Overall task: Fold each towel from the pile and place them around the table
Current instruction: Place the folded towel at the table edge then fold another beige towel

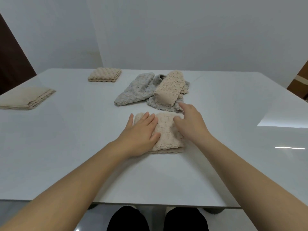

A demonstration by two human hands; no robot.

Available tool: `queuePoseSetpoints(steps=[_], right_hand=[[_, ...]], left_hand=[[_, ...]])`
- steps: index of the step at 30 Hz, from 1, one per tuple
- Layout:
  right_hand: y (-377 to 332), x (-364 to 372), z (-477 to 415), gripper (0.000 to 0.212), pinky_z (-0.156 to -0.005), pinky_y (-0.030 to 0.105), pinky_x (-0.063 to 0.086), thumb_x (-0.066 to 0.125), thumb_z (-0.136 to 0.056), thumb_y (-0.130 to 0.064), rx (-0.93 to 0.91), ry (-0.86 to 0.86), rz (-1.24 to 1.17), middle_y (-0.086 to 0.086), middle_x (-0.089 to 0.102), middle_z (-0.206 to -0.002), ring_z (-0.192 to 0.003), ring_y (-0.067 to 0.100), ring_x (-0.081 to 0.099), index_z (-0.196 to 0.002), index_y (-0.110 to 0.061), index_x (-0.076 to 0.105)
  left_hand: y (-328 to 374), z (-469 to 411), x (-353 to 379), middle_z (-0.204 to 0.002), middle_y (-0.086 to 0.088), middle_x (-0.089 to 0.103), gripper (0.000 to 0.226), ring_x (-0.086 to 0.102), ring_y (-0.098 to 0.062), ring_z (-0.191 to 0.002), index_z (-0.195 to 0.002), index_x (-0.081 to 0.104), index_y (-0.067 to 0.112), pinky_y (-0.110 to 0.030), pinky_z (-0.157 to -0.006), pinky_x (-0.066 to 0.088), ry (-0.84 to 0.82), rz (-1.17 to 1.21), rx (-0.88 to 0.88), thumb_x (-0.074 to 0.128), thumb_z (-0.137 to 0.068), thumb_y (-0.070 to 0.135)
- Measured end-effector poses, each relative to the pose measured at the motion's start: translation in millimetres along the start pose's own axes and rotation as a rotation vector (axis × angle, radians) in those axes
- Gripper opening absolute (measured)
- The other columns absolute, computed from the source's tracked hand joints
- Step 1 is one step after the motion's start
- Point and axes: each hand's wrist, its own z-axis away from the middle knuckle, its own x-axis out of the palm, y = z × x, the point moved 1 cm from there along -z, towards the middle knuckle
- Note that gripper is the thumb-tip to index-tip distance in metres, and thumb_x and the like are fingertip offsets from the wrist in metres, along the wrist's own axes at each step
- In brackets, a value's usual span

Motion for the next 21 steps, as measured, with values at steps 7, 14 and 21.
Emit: queuePoseSetpoints(steps=[7,14,21], right_hand=[[-24,23,-9,0.050,-0.116,0.053,0.017,0.027,-0.101,-0.028,-0.093,-0.292,0.325,0.012,0.023,-0.156,-0.146,0.028,0.016,-0.145,-0.003,0.027],[-15,47,-3,0.063,-0.120,0.053,0.000,0.021,-0.103,-0.046,-0.245,-0.385,0.407,0.005,-0.001,-0.164,-0.150,0.022,-0.007,-0.156,-0.016,0.006],[-14,29,-9,0.056,-0.122,0.045,-0.003,0.018,-0.104,-0.045,-0.525,-0.331,0.376,-0.006,0.006,-0.164,-0.150,0.009,-0.003,-0.156,-0.025,0.014]], left_hand=[[-32,-28,-28,-0.139,0.006,0.052,0.046,0.045,-0.016,-0.131,-0.145,0.040,0.022,-0.030,-0.107,0.034,0.225,0.544,-0.174,0.041,-0.099,0.020],[-47,-10,-28,-0.091,0.003,0.070,0.020,0.064,-0.015,-0.082,-0.108,0.063,0.027,-0.028,-0.073,0.049,0.278,0.765,-0.230,0.054,-0.094,0.016],[-55,30,-31,-0.085,-0.007,0.065,0.009,0.054,-0.015,-0.060,-0.100,0.063,0.012,-0.029,-0.055,0.048,0.154,1.013,-0.444,0.058,-0.093,0.011]])
